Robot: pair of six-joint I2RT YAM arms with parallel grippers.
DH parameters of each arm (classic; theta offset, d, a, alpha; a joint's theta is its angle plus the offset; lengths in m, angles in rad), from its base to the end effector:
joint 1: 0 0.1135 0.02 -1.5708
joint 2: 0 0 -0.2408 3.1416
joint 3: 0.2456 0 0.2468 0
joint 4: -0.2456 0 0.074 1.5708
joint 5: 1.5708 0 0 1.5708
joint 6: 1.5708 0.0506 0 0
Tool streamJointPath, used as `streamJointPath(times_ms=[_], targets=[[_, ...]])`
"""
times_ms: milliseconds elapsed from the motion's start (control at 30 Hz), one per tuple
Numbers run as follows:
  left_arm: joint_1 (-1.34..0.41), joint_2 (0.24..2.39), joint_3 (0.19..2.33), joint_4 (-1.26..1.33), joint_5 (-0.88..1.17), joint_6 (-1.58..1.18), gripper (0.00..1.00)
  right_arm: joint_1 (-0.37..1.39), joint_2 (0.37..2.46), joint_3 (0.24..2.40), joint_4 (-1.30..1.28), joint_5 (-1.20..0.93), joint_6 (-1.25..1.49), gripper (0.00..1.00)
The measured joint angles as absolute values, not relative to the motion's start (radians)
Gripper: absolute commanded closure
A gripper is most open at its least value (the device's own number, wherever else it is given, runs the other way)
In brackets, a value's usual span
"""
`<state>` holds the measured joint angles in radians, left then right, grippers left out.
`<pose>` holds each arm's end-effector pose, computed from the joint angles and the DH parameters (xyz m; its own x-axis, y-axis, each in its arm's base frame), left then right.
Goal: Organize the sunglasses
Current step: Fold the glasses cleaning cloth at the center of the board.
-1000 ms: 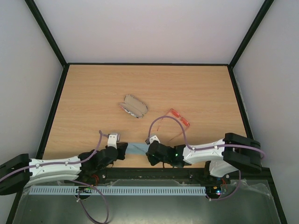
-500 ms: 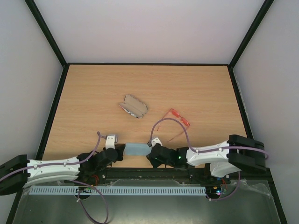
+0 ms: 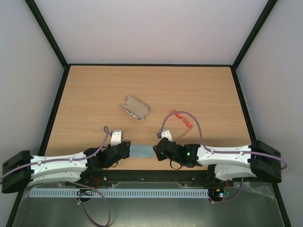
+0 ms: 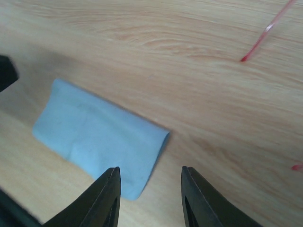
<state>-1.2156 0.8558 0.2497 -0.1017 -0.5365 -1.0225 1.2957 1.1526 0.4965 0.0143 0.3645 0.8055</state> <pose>0.0877 -0.1620 0.1319 -0.6903 -0.2481 -0.6796 0.1567 0.8658 -0.4752 0.0841 0.2315 0.1625 -0.7052 -0.0179 -0.7088 -0.4519 0.7817 0.4298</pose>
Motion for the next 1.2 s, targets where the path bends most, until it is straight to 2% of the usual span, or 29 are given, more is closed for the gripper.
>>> streamJointPath(times_ms=[133,400,567,733,967,1067,1200], targets=[[-1.197,0.949,0.282,-0.101,-0.514,-1.011,0.77,1.246,1.253,0.551,-0.006,0.363,0.802,0.64],[-1.131,1.153,0.284,-0.048,-0.456,-0.987,0.76,1.237,1.535,0.683,-0.035,0.342,0.794,0.67],[-1.061,1.238,0.310,0.046,-0.438,-0.959,0.78,1.237,1.624,0.773,-0.086,0.377,0.816,0.66],[-1.048,1.217,0.315,0.028,-0.412,-0.946,0.74,1.237,1.596,0.764,-0.112,0.376,0.822,0.59],[-1.046,1.080,0.356,-0.130,-0.393,-0.941,0.63,1.233,1.432,0.750,-0.131,0.368,0.773,0.51],[-1.027,1.054,0.408,-0.175,-0.385,-0.925,0.63,1.206,1.379,0.750,-0.139,0.346,0.737,0.52],[-0.960,1.075,0.489,-0.221,-0.349,-0.902,0.66,1.083,1.312,0.748,-0.147,0.249,0.693,0.54]])
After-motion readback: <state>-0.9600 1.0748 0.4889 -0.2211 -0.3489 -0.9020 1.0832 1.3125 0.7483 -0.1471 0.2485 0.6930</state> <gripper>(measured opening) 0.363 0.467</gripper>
